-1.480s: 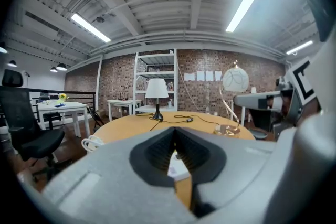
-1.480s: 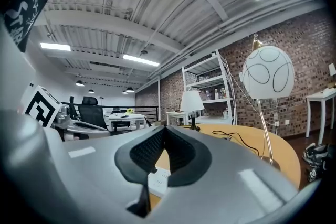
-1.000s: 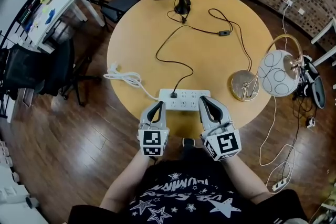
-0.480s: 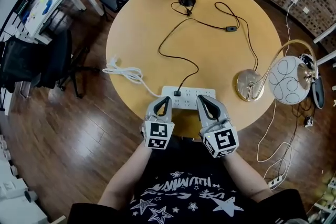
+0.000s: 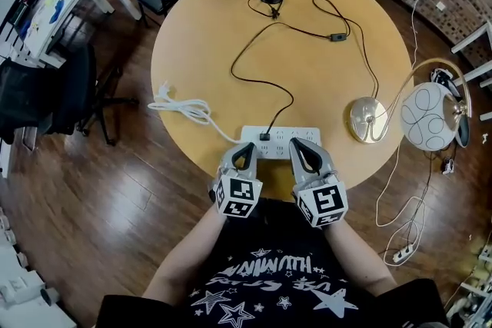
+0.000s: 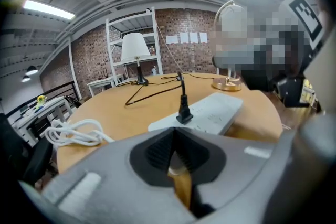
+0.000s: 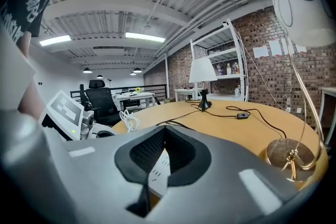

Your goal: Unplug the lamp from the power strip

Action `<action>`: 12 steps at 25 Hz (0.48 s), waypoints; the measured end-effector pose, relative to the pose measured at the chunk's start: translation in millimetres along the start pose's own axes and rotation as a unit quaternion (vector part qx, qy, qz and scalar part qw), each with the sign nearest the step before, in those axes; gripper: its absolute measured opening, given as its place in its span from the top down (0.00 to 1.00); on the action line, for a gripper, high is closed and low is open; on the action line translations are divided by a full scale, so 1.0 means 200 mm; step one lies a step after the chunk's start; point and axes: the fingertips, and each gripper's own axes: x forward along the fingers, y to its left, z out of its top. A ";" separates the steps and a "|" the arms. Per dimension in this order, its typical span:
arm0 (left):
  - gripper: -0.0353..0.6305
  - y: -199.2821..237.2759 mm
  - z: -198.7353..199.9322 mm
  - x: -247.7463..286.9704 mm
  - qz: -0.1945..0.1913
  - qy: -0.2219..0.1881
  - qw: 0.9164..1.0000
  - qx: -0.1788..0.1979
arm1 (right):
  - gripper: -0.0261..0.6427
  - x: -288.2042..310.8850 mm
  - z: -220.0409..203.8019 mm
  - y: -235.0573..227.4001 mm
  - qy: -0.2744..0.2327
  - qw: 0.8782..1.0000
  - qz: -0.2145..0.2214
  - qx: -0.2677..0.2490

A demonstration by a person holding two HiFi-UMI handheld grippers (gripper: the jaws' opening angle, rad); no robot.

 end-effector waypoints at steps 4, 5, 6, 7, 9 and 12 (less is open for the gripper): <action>0.94 0.00 0.00 0.00 0.003 0.004 1.000 0.000 | 0.95 0.06 -0.08 0.03 0.036 0.999 0.027 -0.020; 0.94 0.00 0.00 0.00 0.002 0.006 1.000 -0.001 | 0.95 0.09 -0.11 0.05 0.051 0.997 0.042 -0.029; 0.94 0.00 0.00 0.00 -0.001 0.009 1.000 -0.004 | 0.95 0.11 -0.14 0.07 0.067 0.995 0.057 -0.038; 0.94 0.00 0.00 0.00 -0.005 0.010 1.000 -0.007 | 0.95 0.12 -0.17 0.09 0.080 0.993 0.071 -0.045; 0.94 0.00 0.00 0.00 -0.011 0.012 1.000 -0.010 | 0.95 0.15 -0.19 0.11 0.096 0.990 0.090 -0.055; 0.94 -0.01 0.00 0.00 -0.016 0.015 1.000 -0.016 | 0.79 0.18 -0.22 0.15 0.117 0.984 0.123 -0.059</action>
